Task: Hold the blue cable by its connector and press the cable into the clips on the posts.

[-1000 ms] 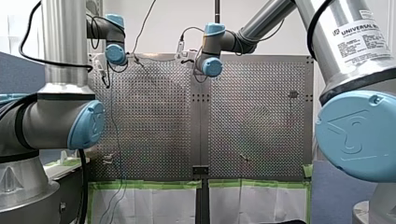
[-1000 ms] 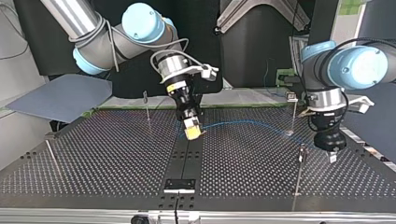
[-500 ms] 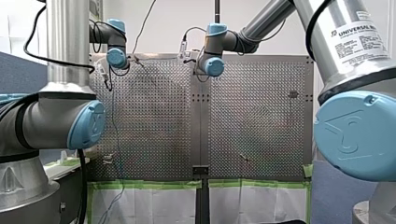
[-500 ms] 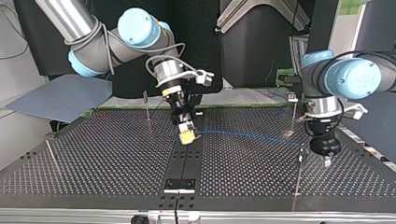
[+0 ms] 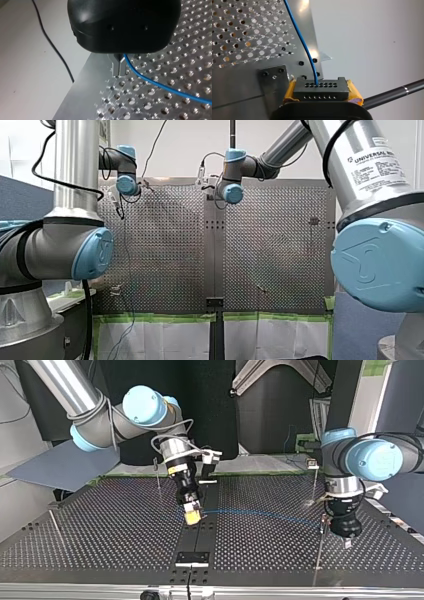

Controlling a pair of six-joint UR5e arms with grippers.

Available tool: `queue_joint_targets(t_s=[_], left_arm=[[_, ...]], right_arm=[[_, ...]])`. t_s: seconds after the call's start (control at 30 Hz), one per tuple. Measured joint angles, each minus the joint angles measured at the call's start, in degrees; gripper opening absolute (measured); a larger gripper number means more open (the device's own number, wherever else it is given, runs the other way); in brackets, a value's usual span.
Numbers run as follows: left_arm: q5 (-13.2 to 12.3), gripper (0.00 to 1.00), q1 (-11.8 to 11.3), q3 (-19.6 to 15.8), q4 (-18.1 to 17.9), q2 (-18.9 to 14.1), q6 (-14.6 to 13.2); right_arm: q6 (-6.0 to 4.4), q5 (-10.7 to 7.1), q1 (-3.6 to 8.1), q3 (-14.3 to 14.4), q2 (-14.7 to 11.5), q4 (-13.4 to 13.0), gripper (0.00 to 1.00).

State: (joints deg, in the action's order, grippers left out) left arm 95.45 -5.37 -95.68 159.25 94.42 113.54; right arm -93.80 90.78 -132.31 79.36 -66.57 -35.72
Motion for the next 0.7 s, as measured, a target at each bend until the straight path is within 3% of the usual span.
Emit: queue_joint_targets(t_s=[0.5,0.7], left_arm=[[-2.3,0.0,-1.4,0.3,-1.5,0.4,1.4],[-3.7,0.0,-1.6,1.8,-1.0,2.2,2.0]], right_arm=[[0.0,-1.55,0.6,-7.0,7.1,5.0,0.0],[-0.21,-2.19,1.1,-9.7,9.0,6.9,0.0]])
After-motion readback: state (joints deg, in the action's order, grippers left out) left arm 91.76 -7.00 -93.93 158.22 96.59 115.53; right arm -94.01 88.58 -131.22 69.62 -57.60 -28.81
